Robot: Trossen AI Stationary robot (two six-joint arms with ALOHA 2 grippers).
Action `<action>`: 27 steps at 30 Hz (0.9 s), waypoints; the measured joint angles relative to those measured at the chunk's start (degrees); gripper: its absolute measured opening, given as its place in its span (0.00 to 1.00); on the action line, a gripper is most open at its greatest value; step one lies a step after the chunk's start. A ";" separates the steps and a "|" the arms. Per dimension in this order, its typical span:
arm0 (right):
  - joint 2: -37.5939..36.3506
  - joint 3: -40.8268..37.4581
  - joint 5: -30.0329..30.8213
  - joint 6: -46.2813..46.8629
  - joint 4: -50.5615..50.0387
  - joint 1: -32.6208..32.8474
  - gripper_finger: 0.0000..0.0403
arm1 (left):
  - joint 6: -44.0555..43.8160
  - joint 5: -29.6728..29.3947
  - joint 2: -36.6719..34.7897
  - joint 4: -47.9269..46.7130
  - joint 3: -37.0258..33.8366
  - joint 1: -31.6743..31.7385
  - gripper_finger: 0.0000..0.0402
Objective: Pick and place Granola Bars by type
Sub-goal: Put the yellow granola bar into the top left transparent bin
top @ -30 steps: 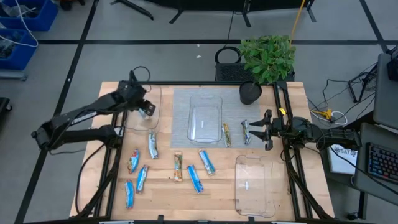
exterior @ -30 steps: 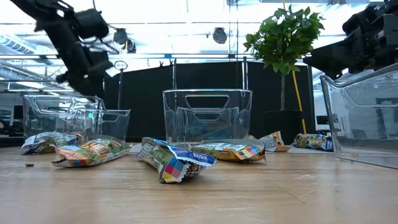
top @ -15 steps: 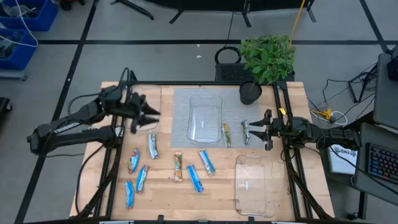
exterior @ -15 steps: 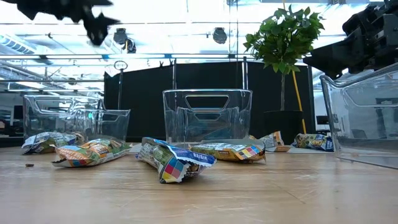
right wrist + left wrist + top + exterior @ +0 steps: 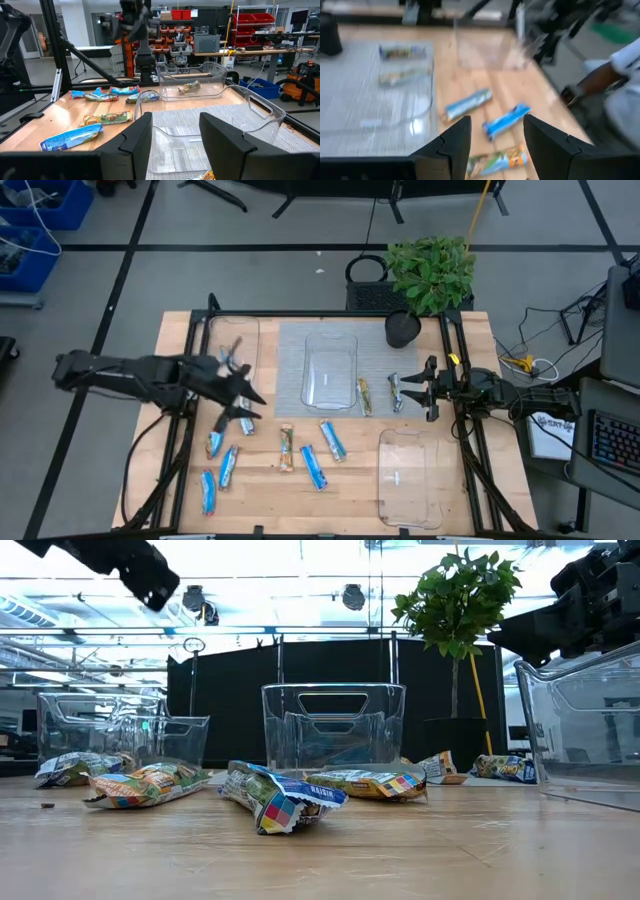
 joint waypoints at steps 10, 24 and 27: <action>0.00 0.02 0.00 -0.02 0.00 0.02 0.39 | -17.82 -7.11 15.17 4.12 0.00 -8.13 0.46; 0.02 0.00 0.00 0.00 0.00 0.00 0.39 | -39.55 -6.68 25.24 -4.05 6.40 -9.18 0.46; 0.02 0.01 0.00 -0.01 0.00 0.02 0.39 | -42.55 -6.55 28.49 -6.68 7.84 -9.83 0.46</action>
